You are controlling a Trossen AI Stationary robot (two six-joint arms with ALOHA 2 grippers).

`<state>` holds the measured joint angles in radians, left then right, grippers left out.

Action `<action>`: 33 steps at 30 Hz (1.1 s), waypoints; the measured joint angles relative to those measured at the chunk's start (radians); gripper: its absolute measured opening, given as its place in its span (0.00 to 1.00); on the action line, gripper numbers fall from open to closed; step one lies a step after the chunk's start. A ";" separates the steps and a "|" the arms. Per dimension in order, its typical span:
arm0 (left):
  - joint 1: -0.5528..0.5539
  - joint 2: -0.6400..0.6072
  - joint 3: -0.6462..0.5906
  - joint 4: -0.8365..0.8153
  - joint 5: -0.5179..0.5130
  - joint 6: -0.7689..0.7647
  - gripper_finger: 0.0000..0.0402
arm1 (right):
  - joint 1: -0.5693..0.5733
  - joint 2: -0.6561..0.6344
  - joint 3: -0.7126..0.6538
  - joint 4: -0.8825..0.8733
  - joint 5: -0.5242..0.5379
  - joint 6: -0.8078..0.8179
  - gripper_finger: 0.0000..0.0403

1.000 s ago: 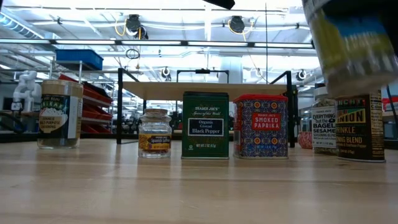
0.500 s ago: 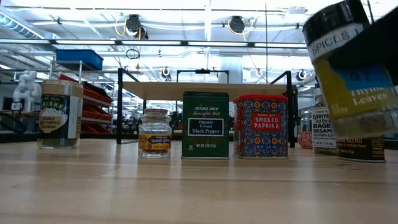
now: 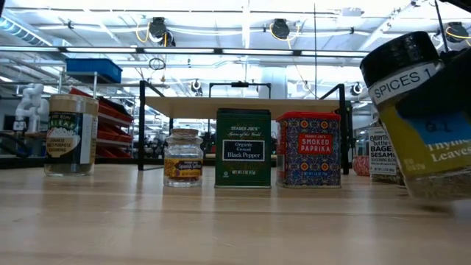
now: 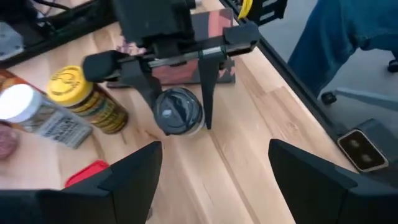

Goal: Shelf spices
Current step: Put the dark yellow spice bottle into the center of the table

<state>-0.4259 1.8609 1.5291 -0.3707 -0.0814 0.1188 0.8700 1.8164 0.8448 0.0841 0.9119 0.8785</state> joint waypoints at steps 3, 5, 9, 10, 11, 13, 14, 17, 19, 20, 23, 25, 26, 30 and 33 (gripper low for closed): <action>0.000 0.047 0.000 0.031 0.002 0.002 0.76 | 0.000 0.003 0.000 -0.005 -0.002 0.000 0.51; 0.000 0.075 0.000 0.056 0.012 0.001 0.76 | 0.000 0.003 0.000 -0.006 -0.003 0.000 0.51; 0.000 0.120 0.000 0.100 0.021 0.000 0.76 | 0.001 0.003 0.000 -0.006 -0.003 -0.001 0.51; 0.000 0.129 0.000 0.112 0.021 0.000 0.76 | 0.002 0.003 0.000 -0.008 -0.003 0.000 0.51; 0.000 0.136 0.000 0.119 0.020 0.000 0.76 | 0.002 0.003 0.000 -0.009 -0.003 0.000 0.52; 0.003 0.147 0.000 0.141 0.000 0.003 0.76 | 0.002 0.003 0.000 -0.009 -0.003 0.000 0.54; 0.005 0.150 0.000 0.144 -0.009 0.009 0.76 | 0.002 0.003 0.000 -0.009 -0.003 0.000 0.56; 0.014 0.151 0.000 0.141 -0.046 0.025 0.76 | 0.002 0.003 0.000 -0.010 -0.002 0.000 0.60; 0.025 0.150 0.000 0.156 -0.063 0.026 0.76 | 0.003 0.003 0.000 -0.010 -0.003 0.000 0.62; 0.030 0.150 0.000 0.167 -0.064 0.026 0.76 | 0.003 0.003 0.000 -0.010 -0.003 0.000 0.63; 0.044 0.150 0.000 0.194 -0.060 0.029 0.76 | 0.007 0.003 0.000 -0.010 -0.002 -0.001 0.64; 0.051 0.150 0.000 0.199 -0.048 0.035 0.76 | 0.012 0.003 0.000 -0.009 -0.002 -0.005 0.65; 0.053 0.150 0.000 0.199 -0.047 0.041 0.76 | 0.015 0.003 0.000 -0.009 -0.001 -0.005 0.65; 0.053 0.150 0.000 0.212 -0.045 0.048 0.76 | 0.016 0.003 0.000 -0.006 0.009 -0.014 0.65; 0.052 0.150 0.000 0.213 -0.044 0.048 0.76 | 0.016 0.001 0.000 0.024 0.032 -0.050 0.65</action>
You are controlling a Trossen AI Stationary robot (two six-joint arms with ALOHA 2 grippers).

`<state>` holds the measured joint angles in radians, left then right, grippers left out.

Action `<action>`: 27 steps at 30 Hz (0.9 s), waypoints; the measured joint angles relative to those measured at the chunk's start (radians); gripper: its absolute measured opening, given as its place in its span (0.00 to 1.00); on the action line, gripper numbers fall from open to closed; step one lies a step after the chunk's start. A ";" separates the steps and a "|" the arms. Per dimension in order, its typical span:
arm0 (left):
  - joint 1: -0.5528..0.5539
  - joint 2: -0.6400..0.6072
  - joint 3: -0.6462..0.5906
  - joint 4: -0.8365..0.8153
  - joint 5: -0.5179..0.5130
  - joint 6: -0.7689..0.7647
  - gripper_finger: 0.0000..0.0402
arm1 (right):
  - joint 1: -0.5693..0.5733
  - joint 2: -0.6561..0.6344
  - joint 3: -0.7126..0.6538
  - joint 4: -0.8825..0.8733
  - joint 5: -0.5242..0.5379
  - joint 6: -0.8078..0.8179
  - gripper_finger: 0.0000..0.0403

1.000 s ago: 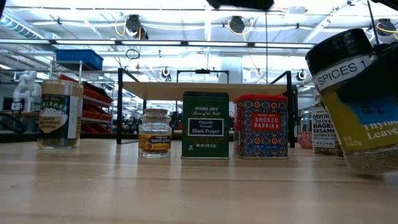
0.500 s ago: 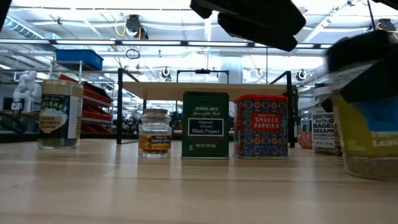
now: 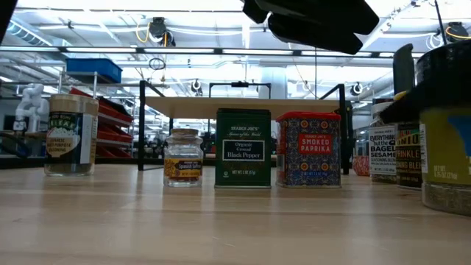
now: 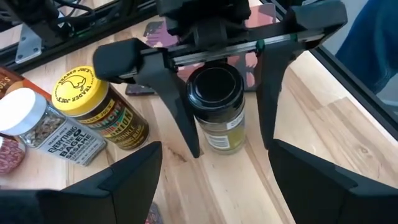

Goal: Shelf spices
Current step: Put the dark yellow spice bottle into the center of the table

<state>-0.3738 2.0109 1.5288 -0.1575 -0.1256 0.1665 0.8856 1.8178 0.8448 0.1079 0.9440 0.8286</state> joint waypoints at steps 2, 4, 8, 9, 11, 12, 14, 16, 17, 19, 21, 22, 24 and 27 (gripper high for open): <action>-0.005 0.000 0.000 0.000 0.000 -0.001 0.76 | 0.000 -0.015 0.000 0.003 0.005 -0.027 0.65; -0.012 0.000 0.000 0.000 -0.002 0.000 0.76 | 0.000 -0.032 0.000 0.000 0.032 -0.041 0.65; -0.026 0.000 0.000 -0.006 -0.037 0.000 0.76 | 0.000 -0.071 0.000 -0.011 0.075 -0.081 0.65; -0.029 -0.001 0.000 -0.010 -0.059 0.001 0.76 | 0.000 -0.087 0.000 -0.017 0.075 -0.089 0.65; -0.037 -0.014 -0.001 -0.027 -0.105 0.009 0.76 | 0.000 -0.120 0.000 -0.040 0.075 -0.093 0.65; -0.042 -0.025 -0.001 -0.020 -0.124 0.010 0.76 | 0.000 -0.138 0.000 -0.053 0.075 -0.093 0.65; -0.052 -0.055 -0.001 -0.025 -0.144 0.016 0.76 | 0.000 -0.181 0.000 -0.087 0.075 -0.091 0.65; -0.060 -0.082 -0.001 -0.023 -0.150 0.007 0.76 | 0.000 -0.226 0.000 -0.117 0.075 -0.089 0.65; -0.063 -0.094 0.000 -0.028 -0.149 0.000 0.76 | 0.000 -0.250 0.000 -0.131 0.072 -0.089 0.65; -0.062 -0.107 0.000 -0.033 -0.146 -0.026 0.76 | 0.000 -0.304 0.000 -0.168 0.061 -0.090 0.65; -0.061 -0.114 0.000 -0.056 -0.145 -0.043 0.76 | 0.002 -0.365 0.000 -0.214 0.027 -0.089 0.65; -0.058 -0.114 0.000 -0.054 -0.143 -0.048 0.76 | 0.004 -0.396 0.000 -0.244 -0.001 -0.086 0.65; -0.051 -0.114 0.003 -0.058 -0.119 -0.055 0.76 | 0.011 -0.459 0.000 -0.304 -0.064 -0.064 0.65; -0.030 -0.115 0.035 -0.068 0.002 -0.110 0.76 | 0.031 -0.545 0.000 -0.415 -0.126 0.006 0.65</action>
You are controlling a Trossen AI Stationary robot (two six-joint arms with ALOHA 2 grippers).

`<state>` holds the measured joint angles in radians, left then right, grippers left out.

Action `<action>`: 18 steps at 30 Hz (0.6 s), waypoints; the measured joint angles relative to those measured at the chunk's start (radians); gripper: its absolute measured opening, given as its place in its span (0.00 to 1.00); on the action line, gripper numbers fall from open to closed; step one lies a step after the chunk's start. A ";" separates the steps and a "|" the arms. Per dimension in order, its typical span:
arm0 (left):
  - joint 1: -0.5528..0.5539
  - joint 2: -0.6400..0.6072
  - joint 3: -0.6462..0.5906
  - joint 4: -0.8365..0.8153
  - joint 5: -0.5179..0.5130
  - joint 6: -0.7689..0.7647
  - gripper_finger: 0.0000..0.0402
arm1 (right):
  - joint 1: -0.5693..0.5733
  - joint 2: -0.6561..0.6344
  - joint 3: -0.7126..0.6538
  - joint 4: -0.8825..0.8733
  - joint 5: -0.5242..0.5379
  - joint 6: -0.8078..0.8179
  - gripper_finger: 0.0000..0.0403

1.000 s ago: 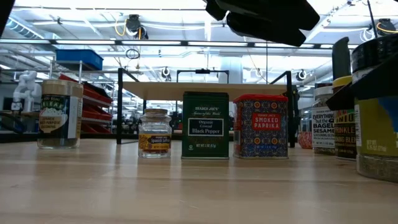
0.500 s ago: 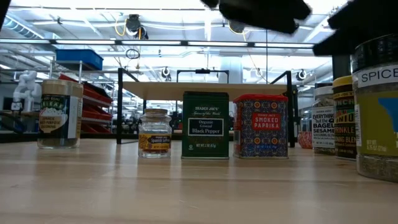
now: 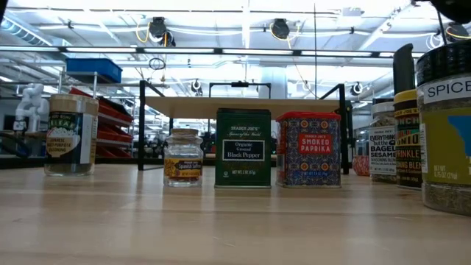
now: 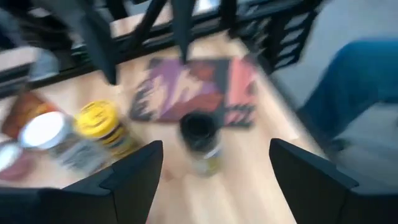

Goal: Shelf spices
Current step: Put the dark yellow spice bottle into the center of the table

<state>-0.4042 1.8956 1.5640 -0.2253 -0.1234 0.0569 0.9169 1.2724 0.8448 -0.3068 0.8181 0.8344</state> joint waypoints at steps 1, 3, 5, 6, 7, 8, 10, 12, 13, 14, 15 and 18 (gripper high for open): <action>0.011 -0.001 0.008 0.011 0.048 -0.028 0.76 | 0.009 -0.022 0.000 -0.035 -0.008 0.030 0.65; 0.036 -0.002 0.017 0.034 0.111 -0.073 0.76 | 0.035 -0.062 0.000 -0.102 -0.016 0.088 0.65; 0.056 -0.002 0.019 0.048 0.135 -0.078 0.75 | 0.054 -0.090 0.000 -0.148 -0.040 0.141 0.65; 0.063 -0.002 0.019 0.049 0.135 -0.076 0.75 | 0.062 -0.097 0.000 -0.160 -0.056 0.162 0.65; 0.068 -0.002 0.019 0.050 0.137 -0.074 0.74 | 0.068 -0.099 0.000 -0.168 -0.067 0.180 0.65; 0.071 -0.001 0.019 0.050 0.139 -0.074 0.73 | 0.072 -0.095 0.000 -0.170 -0.070 0.194 0.65; 0.073 -0.002 0.019 0.051 0.137 -0.077 0.72 | 0.074 -0.068 0.000 -0.166 -0.089 0.210 0.64; 0.073 -0.002 0.019 0.051 0.127 -0.078 0.71 | 0.074 -0.020 0.000 -0.165 -0.133 0.223 0.63; 0.070 -0.002 0.019 0.050 0.125 -0.078 0.71 | 0.074 0.007 0.000 -0.163 -0.149 0.224 0.63; 0.067 -0.002 0.019 0.049 0.123 -0.078 0.71 | 0.073 0.034 0.000 -0.156 -0.157 0.224 0.63; 0.064 -0.002 0.019 0.048 0.118 -0.078 0.71 | 0.070 0.059 0.000 -0.143 -0.158 0.220 0.63; 0.052 -0.002 0.019 0.033 0.089 -0.088 0.71 | 0.055 0.127 0.000 -0.111 -0.163 0.212 0.63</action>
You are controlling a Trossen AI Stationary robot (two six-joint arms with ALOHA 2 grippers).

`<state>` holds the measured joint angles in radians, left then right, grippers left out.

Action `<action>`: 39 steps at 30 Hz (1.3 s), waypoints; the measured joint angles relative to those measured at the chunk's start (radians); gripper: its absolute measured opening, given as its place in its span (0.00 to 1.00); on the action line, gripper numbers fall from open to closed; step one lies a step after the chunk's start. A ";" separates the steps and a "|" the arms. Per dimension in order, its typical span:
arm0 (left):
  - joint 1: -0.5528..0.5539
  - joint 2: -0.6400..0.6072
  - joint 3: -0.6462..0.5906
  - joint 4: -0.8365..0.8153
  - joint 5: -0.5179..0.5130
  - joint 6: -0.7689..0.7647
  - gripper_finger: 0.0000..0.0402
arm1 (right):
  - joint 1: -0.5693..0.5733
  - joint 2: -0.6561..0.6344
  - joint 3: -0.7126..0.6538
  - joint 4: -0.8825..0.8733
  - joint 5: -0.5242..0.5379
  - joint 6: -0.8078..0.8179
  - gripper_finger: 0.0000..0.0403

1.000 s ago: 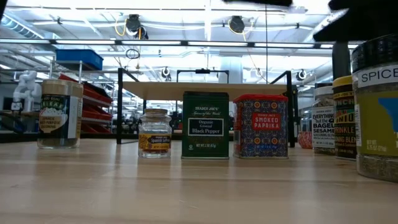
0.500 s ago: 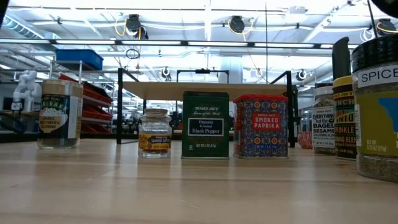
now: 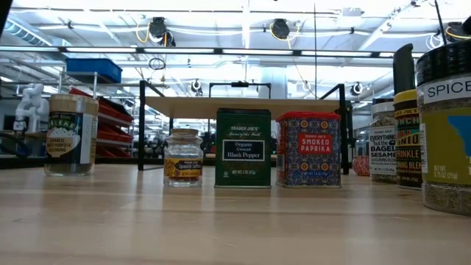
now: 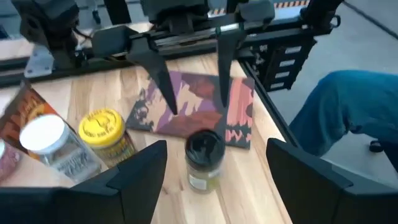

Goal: Shelf spices
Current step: Put the dark yellow spice bottle into the center of the table

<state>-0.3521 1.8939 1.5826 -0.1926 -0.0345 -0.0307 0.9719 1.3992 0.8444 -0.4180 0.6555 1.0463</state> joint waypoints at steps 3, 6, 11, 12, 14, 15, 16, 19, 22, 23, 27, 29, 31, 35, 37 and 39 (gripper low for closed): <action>-0.011 0.000 0.000 -0.036 -0.030 -0.015 0.71 | -0.017 0.053 0.000 0.051 -0.004 -0.028 0.66; -0.017 0.000 -0.014 -0.055 -0.060 -0.015 0.71 | -0.038 0.092 0.000 0.102 -0.009 -0.066 0.70; -0.024 0.001 -0.023 -0.059 -0.079 -0.016 0.71 | -0.077 0.113 0.000 0.100 -0.003 -0.071 0.73; -0.024 0.001 -0.023 -0.059 -0.078 -0.016 0.71 | -0.084 0.114 0.000 0.100 -0.007 -0.081 0.73; -0.024 0.001 -0.023 -0.061 -0.078 -0.016 0.71 | -0.099 0.114 0.000 0.101 -0.024 -0.097 0.73; -0.024 0.001 -0.023 -0.059 -0.079 -0.016 0.71 | -0.106 0.114 0.000 0.102 -0.035 -0.103 0.73; -0.023 0.001 -0.023 -0.057 -0.079 -0.016 0.71 | -0.111 0.114 0.000 0.102 -0.040 -0.107 0.73; -0.023 0.001 -0.023 -0.062 -0.080 -0.016 0.71 | -0.128 0.114 0.000 0.111 -0.078 -0.121 0.71; -0.024 0.001 -0.023 -0.060 -0.080 -0.015 0.71 | -0.134 0.114 0.000 0.119 -0.086 -0.123 0.69; -0.024 0.001 -0.023 -0.060 -0.080 -0.015 0.71 | -0.134 0.114 0.000 0.126 -0.086 -0.128 0.69; -0.023 0.001 -0.023 -0.060 -0.080 -0.012 0.71 | -0.137 0.114 0.000 0.141 -0.085 -0.142 0.67; -0.023 0.001 -0.023 -0.060 -0.080 -0.009 0.71 | -0.142 0.114 0.000 0.146 -0.085 -0.142 0.66; -0.024 0.001 -0.023 -0.060 -0.080 -0.009 0.71 | -0.147 0.114 0.000 0.153 -0.082 -0.146 0.64; -0.024 0.001 -0.023 -0.060 -0.080 -0.009 0.71 | -0.154 0.114 0.000 0.156 -0.083 -0.151 0.60; -0.024 0.001 -0.023 -0.060 -0.080 -0.009 0.71 | -0.153 0.114 0.000 0.156 -0.085 -0.154 0.57; -0.024 0.001 -0.023 -0.060 -0.080 -0.009 0.71 | -0.153 0.114 0.000 0.156 -0.094 -0.153 0.55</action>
<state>-0.3756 1.8950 1.5600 -0.2525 -0.1143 -0.0398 0.8185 1.5131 0.8444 -0.2619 0.5612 0.8928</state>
